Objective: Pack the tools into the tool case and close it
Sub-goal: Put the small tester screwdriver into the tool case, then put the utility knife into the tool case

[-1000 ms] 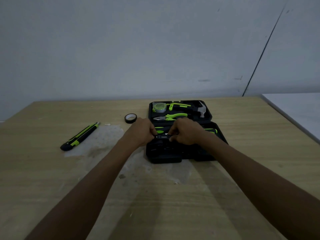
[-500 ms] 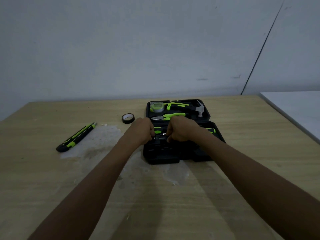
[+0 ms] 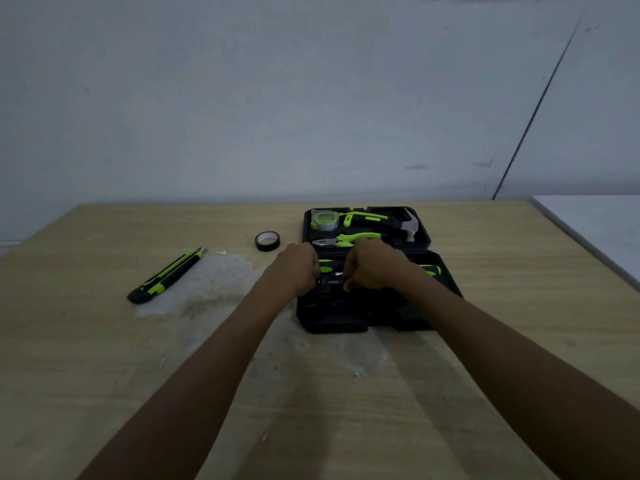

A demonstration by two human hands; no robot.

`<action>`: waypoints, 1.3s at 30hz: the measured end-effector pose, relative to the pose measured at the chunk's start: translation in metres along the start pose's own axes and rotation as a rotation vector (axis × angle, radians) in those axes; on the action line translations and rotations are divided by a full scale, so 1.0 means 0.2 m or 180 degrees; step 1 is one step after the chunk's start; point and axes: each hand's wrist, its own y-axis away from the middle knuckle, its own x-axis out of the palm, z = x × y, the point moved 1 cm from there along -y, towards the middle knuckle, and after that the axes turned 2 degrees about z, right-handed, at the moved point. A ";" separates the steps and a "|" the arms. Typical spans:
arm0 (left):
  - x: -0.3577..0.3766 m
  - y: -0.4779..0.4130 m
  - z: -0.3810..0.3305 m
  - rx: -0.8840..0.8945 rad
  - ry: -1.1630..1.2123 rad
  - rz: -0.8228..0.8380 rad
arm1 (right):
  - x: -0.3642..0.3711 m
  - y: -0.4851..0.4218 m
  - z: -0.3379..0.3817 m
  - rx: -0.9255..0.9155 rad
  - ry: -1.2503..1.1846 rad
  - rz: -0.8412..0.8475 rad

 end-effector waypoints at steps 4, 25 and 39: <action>0.02 0.04 0.00 -0.0036 0.0120 -0.0154 | 0.02 0.03 0.00 0.0084 -0.0009 -0.0244; 0.04 0.26 0.25 0.0213 0.1200 -0.1172 | 0.06 0.10 -0.03 -0.0227 -0.0143 -0.0820; -0.25 0.16 0.94 -0.1811 -0.0015 -0.1578 | 0.19 -0.28 0.32 -0.1124 -0.0585 -0.0843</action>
